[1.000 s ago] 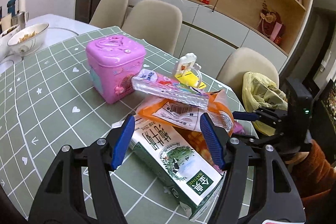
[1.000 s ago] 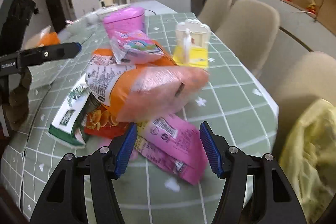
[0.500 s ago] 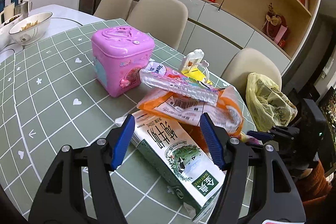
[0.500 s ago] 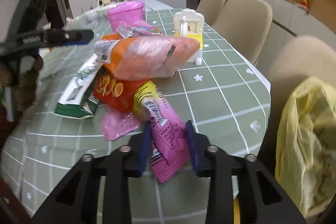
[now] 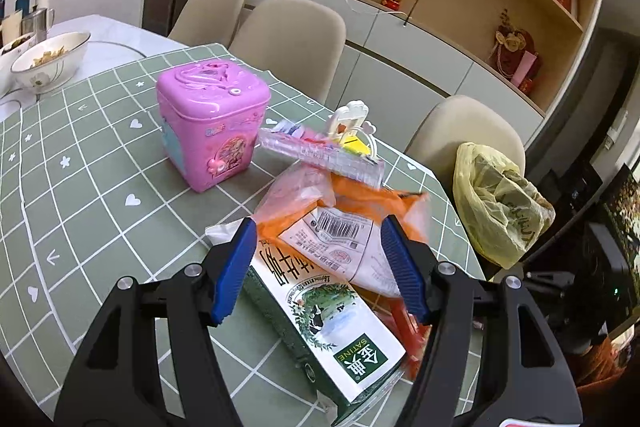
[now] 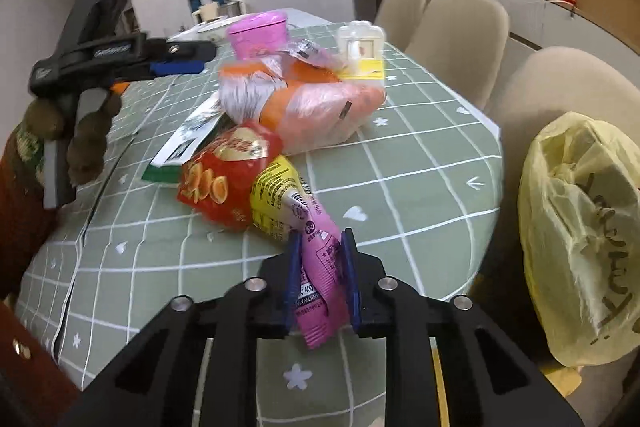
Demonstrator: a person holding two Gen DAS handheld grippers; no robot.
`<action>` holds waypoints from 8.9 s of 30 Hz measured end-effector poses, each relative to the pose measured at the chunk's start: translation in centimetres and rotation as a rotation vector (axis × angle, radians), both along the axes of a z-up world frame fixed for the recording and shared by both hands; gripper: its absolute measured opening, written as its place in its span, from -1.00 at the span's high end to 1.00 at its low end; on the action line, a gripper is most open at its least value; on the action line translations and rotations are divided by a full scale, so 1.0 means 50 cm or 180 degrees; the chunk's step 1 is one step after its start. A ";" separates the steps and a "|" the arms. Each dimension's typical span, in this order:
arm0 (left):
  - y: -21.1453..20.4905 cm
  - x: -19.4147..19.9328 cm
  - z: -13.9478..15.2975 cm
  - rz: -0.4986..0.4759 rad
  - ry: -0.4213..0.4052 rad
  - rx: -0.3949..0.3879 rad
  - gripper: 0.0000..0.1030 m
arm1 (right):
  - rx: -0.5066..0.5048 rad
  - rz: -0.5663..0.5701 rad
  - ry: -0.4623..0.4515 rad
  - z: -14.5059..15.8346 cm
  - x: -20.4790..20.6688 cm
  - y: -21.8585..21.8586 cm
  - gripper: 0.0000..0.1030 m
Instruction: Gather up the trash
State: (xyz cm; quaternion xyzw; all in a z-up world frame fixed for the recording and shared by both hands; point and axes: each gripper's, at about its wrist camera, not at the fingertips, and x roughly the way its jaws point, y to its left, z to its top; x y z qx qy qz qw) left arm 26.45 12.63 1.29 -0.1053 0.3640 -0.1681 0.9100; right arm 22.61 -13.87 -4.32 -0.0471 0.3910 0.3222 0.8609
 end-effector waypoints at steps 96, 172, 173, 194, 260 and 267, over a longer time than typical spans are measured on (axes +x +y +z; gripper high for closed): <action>-0.407 -0.028 0.074 -0.1317 -0.0464 0.0689 0.70 | 0.0242 -0.1145 -0.1029 0.222 -0.037 -0.333 0.90; -0.542 0.113 0.003 -0.1260 0.0201 0.0073 -0.07 | -0.0128 -0.1550 -0.0120 0.079 0.207 -0.405 0.21; -0.538 0.112 0.008 -0.1237 0.0185 0.0058 -0.07 | -0.0121 -0.1586 -0.0140 0.084 0.199 -0.409 0.21; -0.076 -0.001 0.050 0.0256 -0.0268 0.0425 -0.10 | -0.0038 -0.0896 -0.0492 0.121 0.101 -0.134 0.02; -0.008 0.074 -0.009 0.0262 0.0108 0.0232 -0.10 | 0.0466 -0.0005 -0.0241 0.056 -0.012 0.008 0.06; -0.018 0.067 -0.014 0.0203 0.0149 0.0286 -0.10 | 0.0306 -0.0836 -0.0056 0.019 0.083 0.006 0.03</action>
